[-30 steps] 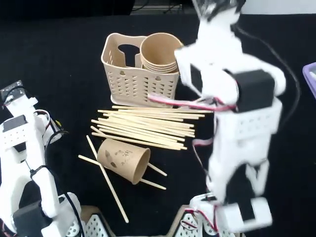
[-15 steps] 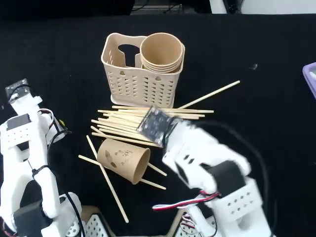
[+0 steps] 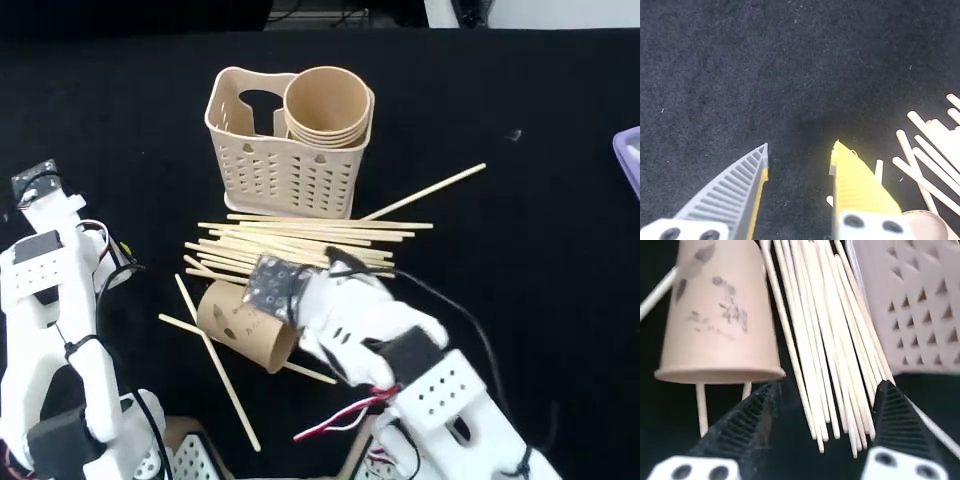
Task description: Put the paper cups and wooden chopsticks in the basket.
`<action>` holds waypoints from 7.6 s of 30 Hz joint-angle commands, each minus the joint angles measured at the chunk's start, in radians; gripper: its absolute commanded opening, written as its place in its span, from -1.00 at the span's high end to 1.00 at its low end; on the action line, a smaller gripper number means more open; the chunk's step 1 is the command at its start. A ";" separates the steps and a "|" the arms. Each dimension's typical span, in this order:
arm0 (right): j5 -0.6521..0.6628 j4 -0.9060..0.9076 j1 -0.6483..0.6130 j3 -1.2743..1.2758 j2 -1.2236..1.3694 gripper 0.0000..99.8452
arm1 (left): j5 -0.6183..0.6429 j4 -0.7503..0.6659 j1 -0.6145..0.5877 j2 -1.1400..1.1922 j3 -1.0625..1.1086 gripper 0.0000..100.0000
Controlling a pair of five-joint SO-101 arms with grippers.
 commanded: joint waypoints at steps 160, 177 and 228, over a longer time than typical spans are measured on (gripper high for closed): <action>-0.396 0.358 0.374 -2.189 1.480 0.98 | 0.006 -0.077 -0.047 -0.028 0.012 0.59; -0.442 0.364 0.376 -2.074 1.480 0.98 | 0.006 -0.077 -0.051 -0.028 0.012 0.59; -0.534 -0.927 0.473 -0.633 0.654 0.98 | 0.006 -0.078 -0.045 -0.021 0.012 0.59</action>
